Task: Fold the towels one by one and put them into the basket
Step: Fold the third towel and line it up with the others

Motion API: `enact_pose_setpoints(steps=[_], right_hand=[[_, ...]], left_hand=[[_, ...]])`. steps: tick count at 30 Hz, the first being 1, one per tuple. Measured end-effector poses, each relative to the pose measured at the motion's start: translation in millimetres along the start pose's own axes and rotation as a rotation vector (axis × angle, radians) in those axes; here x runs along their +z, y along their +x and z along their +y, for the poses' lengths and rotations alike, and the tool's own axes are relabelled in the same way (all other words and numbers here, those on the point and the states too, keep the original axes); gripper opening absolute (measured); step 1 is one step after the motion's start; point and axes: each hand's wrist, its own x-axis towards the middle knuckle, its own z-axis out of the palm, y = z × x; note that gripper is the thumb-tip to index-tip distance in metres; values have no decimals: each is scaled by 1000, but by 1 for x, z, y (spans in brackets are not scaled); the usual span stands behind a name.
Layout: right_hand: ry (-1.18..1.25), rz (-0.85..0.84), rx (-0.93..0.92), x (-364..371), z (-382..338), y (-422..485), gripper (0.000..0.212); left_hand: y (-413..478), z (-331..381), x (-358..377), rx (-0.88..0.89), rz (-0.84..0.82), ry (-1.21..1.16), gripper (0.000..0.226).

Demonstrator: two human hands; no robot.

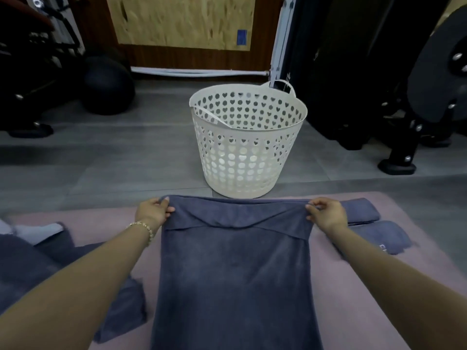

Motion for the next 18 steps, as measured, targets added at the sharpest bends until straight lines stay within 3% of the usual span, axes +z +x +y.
enact_pose_setpoints(steps=[4,7,10,13,16,18], right_hand=[[122,-16,57,41,28,37,10],[152,-169,95,60,55,27,37],[92,-224,161,68,105,-2,45],[0,-218,201,61,158,-43,48],[-51,-197,257,44,198,-84,46],[-33,-218,324,34,219,-109,35]], left_hand=[[32,-27,32,71,-72,61,23],[25,-62,44,83,-241,133,61],[8,-120,39,-12,-218,243,82],[-18,-185,24,-125,-145,459,80],[-52,-223,8,-140,-137,488,31],[-72,-239,-4,-103,-158,580,42]])
